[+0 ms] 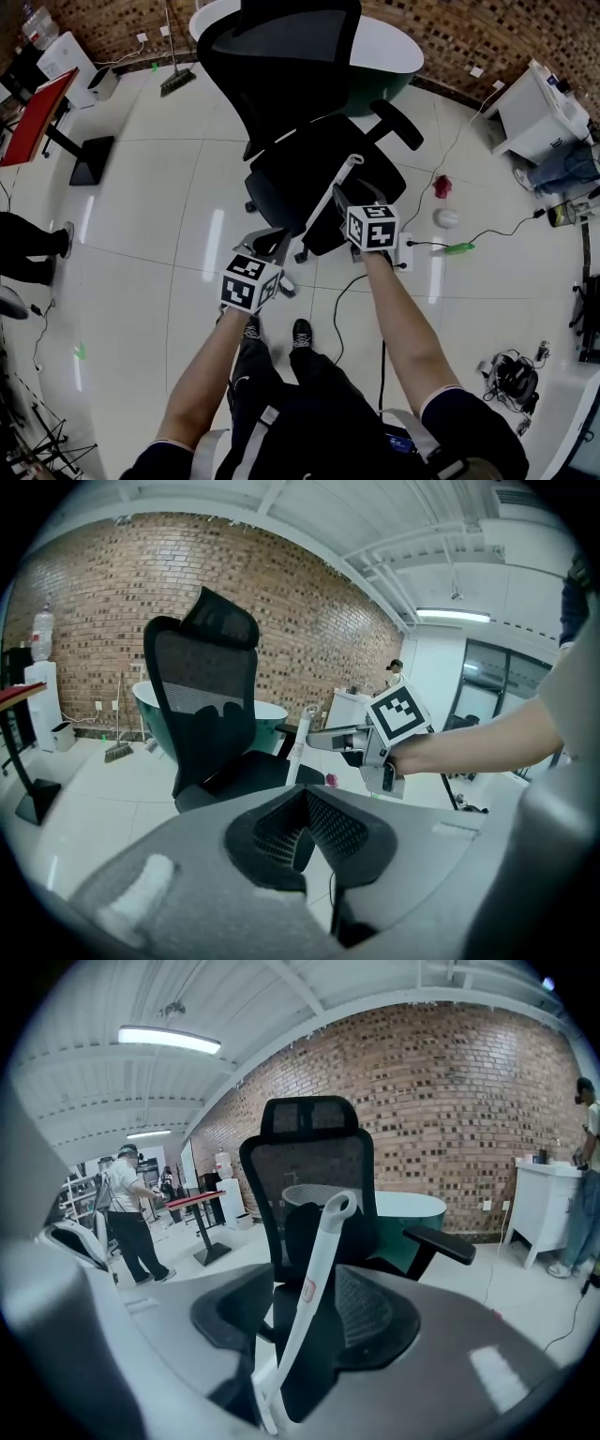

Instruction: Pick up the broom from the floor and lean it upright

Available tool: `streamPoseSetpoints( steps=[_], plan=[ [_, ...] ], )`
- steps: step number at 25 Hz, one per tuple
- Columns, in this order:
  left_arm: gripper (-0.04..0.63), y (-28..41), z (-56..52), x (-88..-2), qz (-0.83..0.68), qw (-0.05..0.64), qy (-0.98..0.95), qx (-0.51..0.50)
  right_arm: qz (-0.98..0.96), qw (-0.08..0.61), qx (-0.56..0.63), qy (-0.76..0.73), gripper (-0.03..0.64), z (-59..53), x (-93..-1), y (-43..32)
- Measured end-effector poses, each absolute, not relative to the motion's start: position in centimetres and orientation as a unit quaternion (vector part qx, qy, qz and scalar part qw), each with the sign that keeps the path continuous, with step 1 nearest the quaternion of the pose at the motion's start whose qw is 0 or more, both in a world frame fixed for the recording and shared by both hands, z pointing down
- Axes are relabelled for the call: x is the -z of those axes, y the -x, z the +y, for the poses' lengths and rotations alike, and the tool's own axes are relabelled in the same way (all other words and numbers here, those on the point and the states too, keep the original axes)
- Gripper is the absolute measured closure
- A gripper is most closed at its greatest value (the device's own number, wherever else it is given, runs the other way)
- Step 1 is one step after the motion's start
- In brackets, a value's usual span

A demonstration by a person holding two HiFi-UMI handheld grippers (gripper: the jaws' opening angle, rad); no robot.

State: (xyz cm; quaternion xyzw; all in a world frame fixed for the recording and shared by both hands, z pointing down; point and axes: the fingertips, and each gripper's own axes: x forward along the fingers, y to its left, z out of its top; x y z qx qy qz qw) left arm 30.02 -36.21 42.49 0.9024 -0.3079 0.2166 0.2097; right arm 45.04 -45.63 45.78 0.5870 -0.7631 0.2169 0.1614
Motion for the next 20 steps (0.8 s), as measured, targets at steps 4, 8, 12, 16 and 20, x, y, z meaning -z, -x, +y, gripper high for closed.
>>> streamPoseSetpoints(
  steps=[4, 8, 12, 16, 20],
  plan=[
    [0.594, -30.2, -36.6, -40.2, -0.282, 0.197, -0.917, -0.204, -0.755, 0.140, -0.201, -0.608, 0.457, -43.9, -42.5, -44.7],
    [0.594, -29.6, -36.9, -37.7, -0.247, 0.180, -0.934, -0.185, -0.756, 0.108, -0.173, -0.622, 0.535, -42.0, -38.1, -42.5],
    [0.594, -30.5, -37.3, -34.7, -0.202, 0.157, -0.953, -0.165, -0.747, 0.086, -0.139, -0.645, 0.589, -40.4, -33.6, -41.5],
    [0.594, -31.4, -35.8, -32.2, -0.162, 0.148, -0.964, -0.152, -0.751, 0.073, -0.114, -0.646, 0.615, -37.3, -30.1, -40.1],
    [0.594, -31.6, -34.5, -29.9, -0.145, 0.147, -0.970, -0.131, -0.752, 0.055, -0.105, -0.649, 0.615, -34.3, -27.7, -38.7]
  ],
)
